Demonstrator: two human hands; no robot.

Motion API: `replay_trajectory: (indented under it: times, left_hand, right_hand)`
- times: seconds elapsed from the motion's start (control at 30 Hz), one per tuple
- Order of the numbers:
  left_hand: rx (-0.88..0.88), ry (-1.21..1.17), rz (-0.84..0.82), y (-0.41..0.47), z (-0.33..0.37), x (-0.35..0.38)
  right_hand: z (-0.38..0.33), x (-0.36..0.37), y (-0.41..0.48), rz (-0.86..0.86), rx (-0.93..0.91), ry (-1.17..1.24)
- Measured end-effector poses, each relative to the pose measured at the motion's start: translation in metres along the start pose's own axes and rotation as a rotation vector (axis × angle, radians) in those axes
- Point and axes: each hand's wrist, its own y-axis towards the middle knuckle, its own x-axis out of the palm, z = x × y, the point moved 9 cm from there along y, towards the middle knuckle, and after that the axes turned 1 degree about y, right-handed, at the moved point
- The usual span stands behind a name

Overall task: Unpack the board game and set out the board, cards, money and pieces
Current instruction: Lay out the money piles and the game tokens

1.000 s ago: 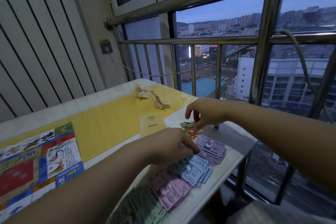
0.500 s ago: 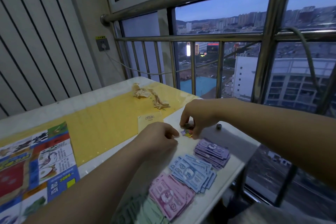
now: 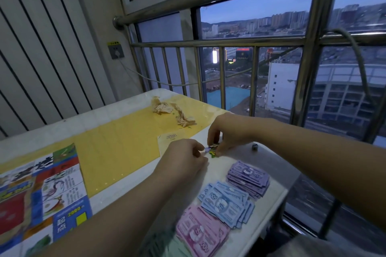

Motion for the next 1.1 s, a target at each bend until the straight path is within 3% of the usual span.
replay_trajectory:
  times: [0.27, 0.47, 0.73, 0.93, 1.1]
  left_hand:
    - [0.042, 0.199, -0.12, 0.018, 0.016, 0.015]
    - [0.106, 0.241, -0.034, 0.028, 0.02, 0.005]
    - [0.155, 0.237, -0.039, 0.03, 0.02, 0.005]
    - [0.266, 0.376, -0.146, 0.031, 0.028, 0.013]
    - [0.326, 0.579, -0.131, 0.031, 0.029, 0.02]
  right_hand:
    - [-0.004, 0.003, -0.008, -0.006, -0.002, -0.064]
    - [-0.004, 0.004, -0.007, -0.017, 0.001, -0.091]
    - [-0.002, 0.003, -0.007, 0.026, 0.015, -0.103]
    - [-0.009, 0.007, -0.007, 0.054, -0.045, -0.216]
    - [-0.01, 0.008, -0.01, 0.092, -0.066, -0.218]
